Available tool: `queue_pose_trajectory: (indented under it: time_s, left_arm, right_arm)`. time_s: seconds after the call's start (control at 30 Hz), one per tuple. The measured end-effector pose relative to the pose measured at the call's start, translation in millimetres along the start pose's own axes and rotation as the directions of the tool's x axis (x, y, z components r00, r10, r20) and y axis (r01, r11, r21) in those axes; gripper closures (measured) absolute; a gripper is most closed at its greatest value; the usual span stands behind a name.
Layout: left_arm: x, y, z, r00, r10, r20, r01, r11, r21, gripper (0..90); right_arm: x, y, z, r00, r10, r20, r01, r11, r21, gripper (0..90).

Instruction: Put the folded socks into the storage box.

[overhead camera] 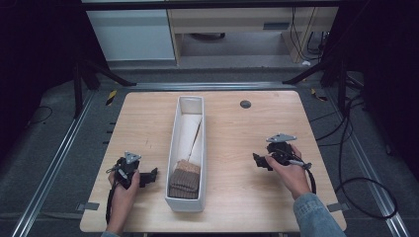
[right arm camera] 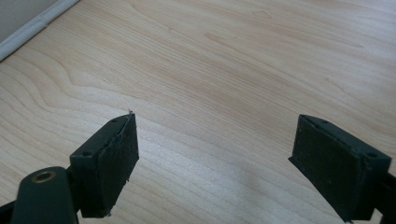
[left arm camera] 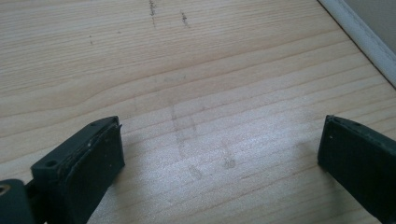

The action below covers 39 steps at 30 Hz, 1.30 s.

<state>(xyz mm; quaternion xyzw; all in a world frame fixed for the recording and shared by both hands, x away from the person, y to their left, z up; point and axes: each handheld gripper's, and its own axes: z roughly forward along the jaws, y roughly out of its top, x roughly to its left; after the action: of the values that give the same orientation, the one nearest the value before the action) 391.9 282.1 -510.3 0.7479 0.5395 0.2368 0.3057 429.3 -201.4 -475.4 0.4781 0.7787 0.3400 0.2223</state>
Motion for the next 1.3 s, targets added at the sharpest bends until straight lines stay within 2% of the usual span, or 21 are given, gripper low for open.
queue_pose_trajectory:
  time_s: [0.17, 0.27, 0.33, 0.43, 0.57, 0.67, 0.97, 1.3]
  left_arm:
    - [-0.1, 0.0, 0.0, 1.0, 0.0, 0.0, 0.0, 1.0, 0.0, 0.0]
    - [-0.1, 0.0, 0.0, 1.0, 0.0, 0.0, 0.0, 1.0, -0.001, 0.0]
    - [-0.1, 0.0, 0.0, 1.0, 0.0, 0.0, 0.0, 1.0, 0.0, 0.0]
    - [-0.1, 0.0, 0.0, 1.0, 0.0, 0.0, 0.0, 1.0, -0.001, 0.0]
    - [-0.1, 0.0, 0.0, 1.0, 0.0, -0.001, 0.0, 1.0, -0.001, 0.0]
    - [-0.1, 0.0, 0.0, 1.0, 0.001, 0.0, -0.001, 1.0, 0.0, 0.0]
    - [-0.1, 0.0, 0.0, 1.0, 0.0, 0.0, 0.0, 1.0, -0.001, 0.0]
    - [-0.1, -0.1, 0.0, 1.0, 0.0, 0.0, 0.0, 1.0, -0.001, 0.0]
  right_arm:
    - [1.5, -2.6, 8.8, 0.9991, 0.042, -0.002, -0.042, 0.999, 0.005, 8.6]
    - [0.6, -2.2, 14.1, 0.9977, 0.064, 0.023, -0.065, 0.998, 0.01, 6.2]
    - [-0.6, -2.6, 18.3, 0.9976, 0.058, 0.037, -0.059, 0.998, 0.02, 5.9]
    - [-3.3, -4.0, 24.3, 0.9949, 0.076, 0.066, -0.078, 0.997, 0.03, 6.1]
    - [-9.5, -5.9, 30.8, 0.9894, 0.12, 0.082, -0.122, 0.992, 0.016, 6.8]
    - [-11.7, -6.6, 34.5, 0.9867, 0.135, 0.09, -0.137, 0.99, 0.015, 7.2]
    - [-12.9, -9.6, 42.9, 0.9842, 0.133, 0.117, -0.136, 0.99, 0.023, 6.9]
    - [-10.8, -10.4, 45.8, 0.9862, 0.122, 0.112, -0.123, 0.992, 0.007, 4.5]
